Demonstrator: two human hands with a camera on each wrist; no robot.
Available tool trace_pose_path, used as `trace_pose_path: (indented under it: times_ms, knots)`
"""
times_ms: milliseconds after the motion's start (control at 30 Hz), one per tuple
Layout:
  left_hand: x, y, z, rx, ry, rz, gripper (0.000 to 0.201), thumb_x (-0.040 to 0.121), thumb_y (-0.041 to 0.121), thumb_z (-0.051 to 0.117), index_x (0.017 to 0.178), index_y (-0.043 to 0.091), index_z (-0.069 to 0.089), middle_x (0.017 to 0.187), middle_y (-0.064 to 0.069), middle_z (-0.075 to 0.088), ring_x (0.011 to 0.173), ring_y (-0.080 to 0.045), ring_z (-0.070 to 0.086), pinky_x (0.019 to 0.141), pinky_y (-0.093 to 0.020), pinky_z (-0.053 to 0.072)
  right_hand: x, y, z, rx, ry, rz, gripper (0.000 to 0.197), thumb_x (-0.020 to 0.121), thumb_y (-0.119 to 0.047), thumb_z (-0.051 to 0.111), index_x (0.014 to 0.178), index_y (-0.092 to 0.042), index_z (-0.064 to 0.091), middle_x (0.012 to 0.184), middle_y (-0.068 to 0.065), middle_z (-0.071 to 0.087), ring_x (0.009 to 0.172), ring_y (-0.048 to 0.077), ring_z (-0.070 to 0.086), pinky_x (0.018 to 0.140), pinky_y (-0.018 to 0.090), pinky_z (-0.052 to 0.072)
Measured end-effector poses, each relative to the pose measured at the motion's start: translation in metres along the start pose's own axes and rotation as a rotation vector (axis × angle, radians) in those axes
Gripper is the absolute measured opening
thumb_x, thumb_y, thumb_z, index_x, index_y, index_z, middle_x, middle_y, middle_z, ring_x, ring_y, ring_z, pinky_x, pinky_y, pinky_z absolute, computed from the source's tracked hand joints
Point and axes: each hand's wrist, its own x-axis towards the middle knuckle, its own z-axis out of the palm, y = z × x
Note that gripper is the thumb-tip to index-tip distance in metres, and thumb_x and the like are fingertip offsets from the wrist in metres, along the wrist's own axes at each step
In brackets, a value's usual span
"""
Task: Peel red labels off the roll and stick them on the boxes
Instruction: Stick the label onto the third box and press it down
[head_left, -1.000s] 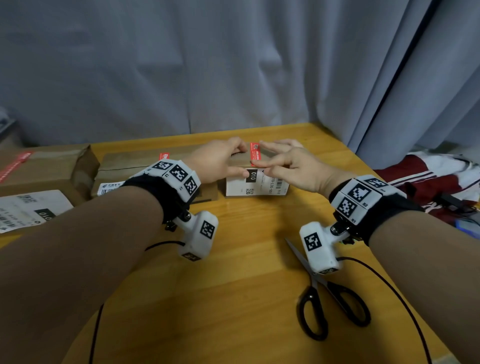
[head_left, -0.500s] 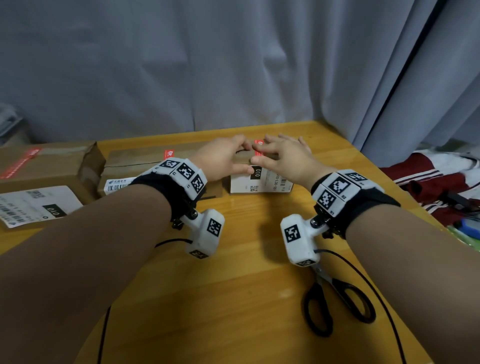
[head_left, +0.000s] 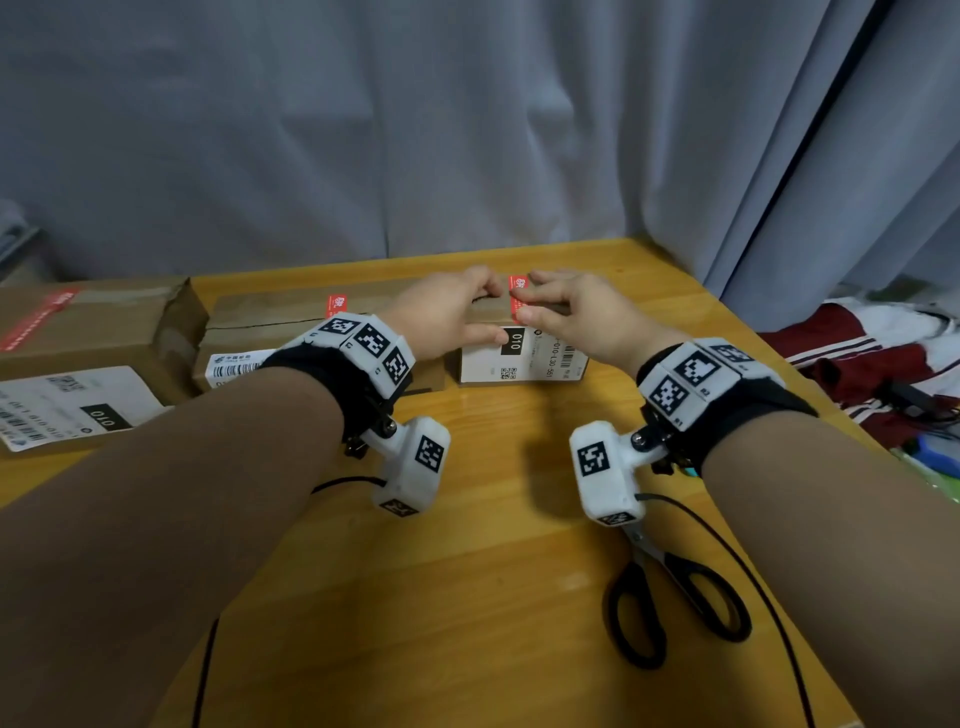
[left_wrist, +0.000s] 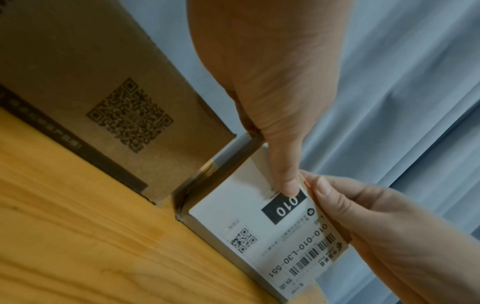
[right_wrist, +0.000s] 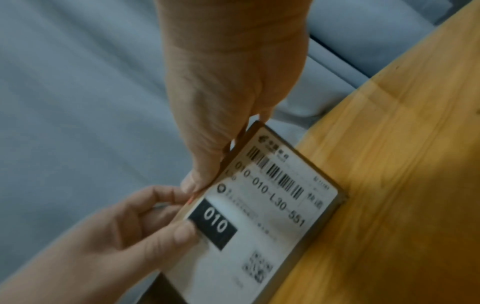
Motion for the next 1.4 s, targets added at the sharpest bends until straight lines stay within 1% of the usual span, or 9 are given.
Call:
trace_pose_path:
  times_ms: [133, 267, 400, 600, 733, 967, 1100, 1267, 1400]
  knots:
    - [0.000, 0.000, 0.001, 0.019, 0.012, -0.010, 0.058, 0.079, 0.037, 0.069, 0.128, 0.014, 0.046, 0.133, -0.005, 0.057, 0.122, -0.020, 0.053, 0.095, -0.026, 0.041, -0.008, 0.003, -0.023, -0.107, 0.023, 0.026, 0.033, 0.092, -0.044, 0.049, 0.116, -0.030, 0.066, 0.145, -0.001, 0.047, 0.142, 0.016, 0.029, 0.118, 0.054, 0.000]
    - [0.000, 0.000, 0.004, 0.023, 0.037, 0.001, 0.057, 0.080, 0.039, 0.068, 0.127, 0.014, 0.047, 0.133, -0.006, 0.057, 0.122, -0.020, 0.054, 0.090, -0.023, 0.040, -0.011, -0.018, -0.009, -0.356, -0.078, 0.011, 0.052, 0.097, -0.052, 0.019, 0.146, -0.036, 0.027, 0.159, -0.007, 0.014, 0.148, 0.017, 0.002, 0.116, 0.049, -0.013]
    - [-0.001, 0.001, 0.006, 0.043, 0.045, 0.008, 0.056, 0.081, 0.037, 0.067, 0.127, 0.013, 0.045, 0.133, -0.006, 0.057, 0.120, -0.022, 0.055, 0.090, -0.027, 0.043, -0.007, -0.029, -0.001, -0.405, -0.132, 0.083, 0.055, 0.096, -0.053, 0.005, 0.146, -0.039, 0.020, 0.159, -0.008, 0.015, 0.148, 0.021, 0.003, 0.114, 0.055, -0.016]
    - [-0.005, 0.004, 0.006, 0.044, 0.045, 0.012, 0.056, 0.083, 0.035, 0.066, 0.130, 0.015, 0.044, 0.136, -0.003, 0.055, 0.114, -0.023, 0.058, 0.083, -0.023, 0.039, 0.008, -0.036, -0.004, -0.492, -0.173, 0.173, 0.053, 0.095, -0.046, 0.007, 0.147, -0.040, 0.016, 0.160, -0.002, 0.010, 0.147, 0.028, 0.003, 0.113, 0.059, -0.012]
    - [-0.003, 0.005, 0.006, 0.079, 0.032, -0.003, 0.055, 0.083, 0.037, 0.064, 0.129, 0.014, 0.043, 0.134, -0.006, 0.056, 0.119, -0.025, 0.055, 0.092, -0.032, 0.045, 0.006, -0.033, -0.001, -0.464, -0.175, 0.160, 0.054, 0.094, -0.047, 0.007, 0.147, -0.042, 0.013, 0.161, -0.004, 0.003, 0.147, 0.026, 0.000, 0.113, 0.059, -0.015]
    - [0.002, 0.003, 0.006, 0.126, 0.006, -0.048, 0.058, 0.082, 0.043, 0.064, 0.128, 0.015, 0.042, 0.125, -0.007, 0.061, 0.108, -0.025, 0.059, 0.088, -0.036, 0.049, -0.019, -0.018, -0.013, -0.477, -0.007, 0.025, 0.048, 0.097, -0.040, 0.020, 0.142, -0.035, 0.035, 0.157, -0.002, 0.023, 0.146, 0.022, 0.009, 0.116, 0.052, -0.010]
    - [0.002, 0.003, 0.004, 0.136, 0.014, -0.015, 0.054, 0.084, 0.040, 0.062, 0.128, 0.015, 0.043, 0.124, -0.006, 0.061, 0.108, -0.024, 0.058, 0.078, -0.027, 0.042, -0.023, -0.021, -0.003, -0.490, -0.067, -0.085, 0.055, 0.094, -0.054, 0.026, 0.147, -0.039, 0.021, 0.159, -0.005, 0.016, 0.147, 0.020, 0.008, 0.117, 0.050, -0.008]
    - [0.005, -0.001, 0.003, 0.128, -0.015, -0.033, 0.056, 0.082, 0.041, 0.064, 0.127, 0.017, 0.043, 0.122, -0.006, 0.061, 0.104, -0.023, 0.059, 0.079, -0.029, 0.043, -0.013, -0.015, -0.014, -0.597, -0.048, -0.015, 0.061, 0.087, -0.061, 0.042, 0.143, -0.036, 0.033, 0.156, -0.002, 0.024, 0.146, 0.025, 0.010, 0.117, 0.055, -0.003]
    - [0.008, -0.007, -0.001, 0.116, -0.010, -0.028, 0.055, 0.084, 0.038, 0.064, 0.128, 0.015, 0.042, 0.126, -0.006, 0.060, 0.109, -0.024, 0.058, 0.080, -0.027, 0.042, 0.003, -0.027, -0.006, -0.611, -0.092, -0.044, 0.070, 0.084, -0.064, 0.045, 0.145, -0.039, 0.022, 0.160, -0.001, 0.011, 0.147, 0.025, 0.006, 0.117, 0.054, -0.005]
